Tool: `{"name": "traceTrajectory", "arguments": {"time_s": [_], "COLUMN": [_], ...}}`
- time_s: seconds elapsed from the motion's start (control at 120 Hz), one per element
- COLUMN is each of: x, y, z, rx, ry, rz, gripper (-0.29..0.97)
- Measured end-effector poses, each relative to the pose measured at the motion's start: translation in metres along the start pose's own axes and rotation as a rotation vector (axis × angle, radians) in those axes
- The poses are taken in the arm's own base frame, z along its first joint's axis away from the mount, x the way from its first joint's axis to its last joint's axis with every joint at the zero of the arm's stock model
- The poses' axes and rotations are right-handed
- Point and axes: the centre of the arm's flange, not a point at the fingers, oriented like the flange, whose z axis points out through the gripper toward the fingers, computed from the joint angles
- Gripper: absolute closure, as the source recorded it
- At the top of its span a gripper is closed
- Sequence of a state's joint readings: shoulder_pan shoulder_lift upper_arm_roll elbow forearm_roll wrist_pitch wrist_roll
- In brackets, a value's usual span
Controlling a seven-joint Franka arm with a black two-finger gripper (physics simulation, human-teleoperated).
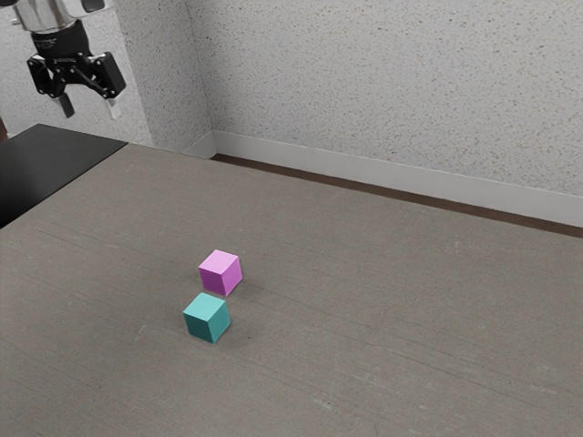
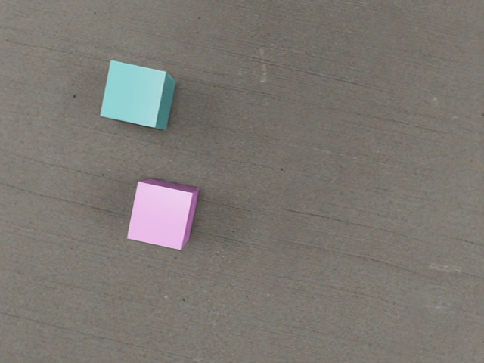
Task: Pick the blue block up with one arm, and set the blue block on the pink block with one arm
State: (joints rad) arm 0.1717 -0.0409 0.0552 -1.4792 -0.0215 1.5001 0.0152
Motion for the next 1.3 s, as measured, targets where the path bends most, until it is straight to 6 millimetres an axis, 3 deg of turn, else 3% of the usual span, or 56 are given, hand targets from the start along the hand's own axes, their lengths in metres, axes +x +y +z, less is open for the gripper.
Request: {"name": "traceTrajectory", "arguments": {"time_s": [0.2, 0.217, 0.233, 0.292, 0.317, 0.342, 0.392, 0.467, 0.567, 0.642, 0.692, 0.758, 0.817, 0.883, 0.917, 0.983, 1.05, 1.083, 1.117, 1.2, 1.3], "x": [0.000, -0.005, -0.014, -0.071, -0.099, -0.128, -0.181, -0.216, -0.216, -0.217, -0.218, -0.215, -0.206, -0.197, -0.196, -0.203, -0.207, -0.199, -0.183, -0.149, -0.133], "y": [0.003, 0.003, 0.005, 0.011, 0.013, 0.020, 0.025, 0.014, -0.005, -0.005, -0.001, 0.010, 0.026, 0.045, 0.066, 0.127, 0.160, 0.156, 0.134, 0.102, 0.089], "z": [0.000, -0.009, -0.031, -0.121, -0.135, -0.136, -0.097, -0.009, 0.114, 0.185, 0.223, 0.260, 0.279, 0.285, 0.284, 0.270, 0.257, 0.254, 0.261, 0.299, 0.329], "rx": [-0.004, -0.003, -0.001, 0.010, 0.028, 0.049, 0.086, 0.099, 0.083, 0.063, 0.060, 0.048, 0.049, 0.056, 0.074, 0.130, 0.145, 0.124, 0.081, 0.019, -0.004], "ry": [-0.001, 0.016, 0.057, 0.208, 0.212, 0.200, 0.124, -0.012, -0.165, -0.204, -0.210, -0.215, -0.208, -0.173, -0.147, -0.074, -0.021, -0.017, -0.039, -0.102, -0.113], "rz": [0.005, 0.007, 0.010, 0.025, 0.030, 0.041, 0.050, 0.034, 0.006, -0.002, -0.011, -0.018, -0.010, 0.008, 0.045, 0.150, 0.183, 0.152, 0.084, -0.020, -0.061], "gripper": [0.00, 0.00, 0.00, 0.00, 0.00, 0.00, 0.00, 0.00, 0.00, 0.00, 0.00, 0.00, 0.00, 0.00, 0.00, 0.00, 0.00, 0.00, 0.00, 0.00, 0.00]}}
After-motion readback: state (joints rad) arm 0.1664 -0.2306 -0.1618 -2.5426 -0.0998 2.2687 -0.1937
